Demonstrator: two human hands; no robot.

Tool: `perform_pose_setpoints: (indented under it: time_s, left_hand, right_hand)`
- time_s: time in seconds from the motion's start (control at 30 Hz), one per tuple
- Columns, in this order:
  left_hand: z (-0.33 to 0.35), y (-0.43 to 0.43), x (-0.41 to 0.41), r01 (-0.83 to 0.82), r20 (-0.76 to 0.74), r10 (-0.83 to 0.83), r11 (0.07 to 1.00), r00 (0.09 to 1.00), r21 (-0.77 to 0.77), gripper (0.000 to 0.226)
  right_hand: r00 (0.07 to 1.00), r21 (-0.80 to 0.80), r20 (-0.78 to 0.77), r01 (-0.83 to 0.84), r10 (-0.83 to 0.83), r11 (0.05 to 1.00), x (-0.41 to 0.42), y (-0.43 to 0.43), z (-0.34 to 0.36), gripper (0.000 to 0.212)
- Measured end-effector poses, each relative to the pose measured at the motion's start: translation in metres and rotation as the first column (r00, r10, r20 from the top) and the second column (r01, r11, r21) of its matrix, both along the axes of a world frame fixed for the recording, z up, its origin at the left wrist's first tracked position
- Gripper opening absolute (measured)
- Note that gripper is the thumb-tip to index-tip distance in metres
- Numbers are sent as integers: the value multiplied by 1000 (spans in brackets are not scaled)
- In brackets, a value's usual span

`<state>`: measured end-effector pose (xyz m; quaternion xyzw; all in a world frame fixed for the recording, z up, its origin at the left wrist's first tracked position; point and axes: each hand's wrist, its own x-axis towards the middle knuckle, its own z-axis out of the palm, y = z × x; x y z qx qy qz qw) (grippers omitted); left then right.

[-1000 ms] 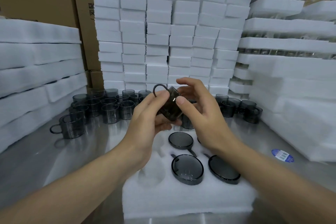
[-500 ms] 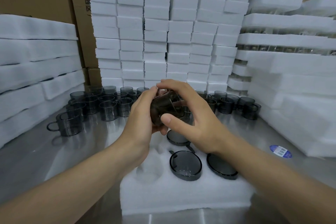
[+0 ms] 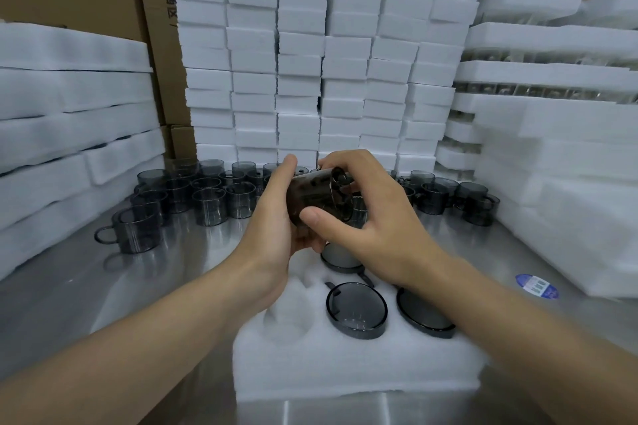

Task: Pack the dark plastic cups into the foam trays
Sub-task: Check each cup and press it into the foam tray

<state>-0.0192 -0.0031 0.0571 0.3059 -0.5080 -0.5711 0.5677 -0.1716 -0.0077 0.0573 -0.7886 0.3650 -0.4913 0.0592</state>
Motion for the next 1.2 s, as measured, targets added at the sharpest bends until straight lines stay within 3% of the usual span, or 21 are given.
perform_pose_setpoints:
  time_s: [0.3, 0.6, 0.83, 0.93, 1.07, 1.2]
  left_hand:
    - [0, 1, -1, -104, -62, 104, 995, 993, 1, 65]
    - [-3, -9, 5, -89, -183, 96, 995, 978, 45, 60]
    - [-6, -19, 8, -49, -199, 66, 994, 978, 93, 51]
    - [-6, -20, 11, -68, -203, 87, 993, 975, 98, 50]
    - [-4, -23, 11, -155, -130, 159, 987, 979, 38, 50]
    - [0, -24, 14, -152, -16, 152, 988, 988, 12, 43]
  right_hand:
    - [990, -3, -140, -17, 16, 1000, -3, 3, 8, 54]
    - [968, 8, -158, 198, -194, 980, 22, 10, 6, 50]
    - [997, 201, -36, -57, 65, 978, 14, 6, 4, 57]
    - [993, 190, -43, -104, 114, 976, 10, 4, 3, 60]
    - [998, 81, -62, 21, -16, 996, 9, 3, 3, 51]
    - [985, 41, -28, 170, -169, 985, 10, 0, 3, 57]
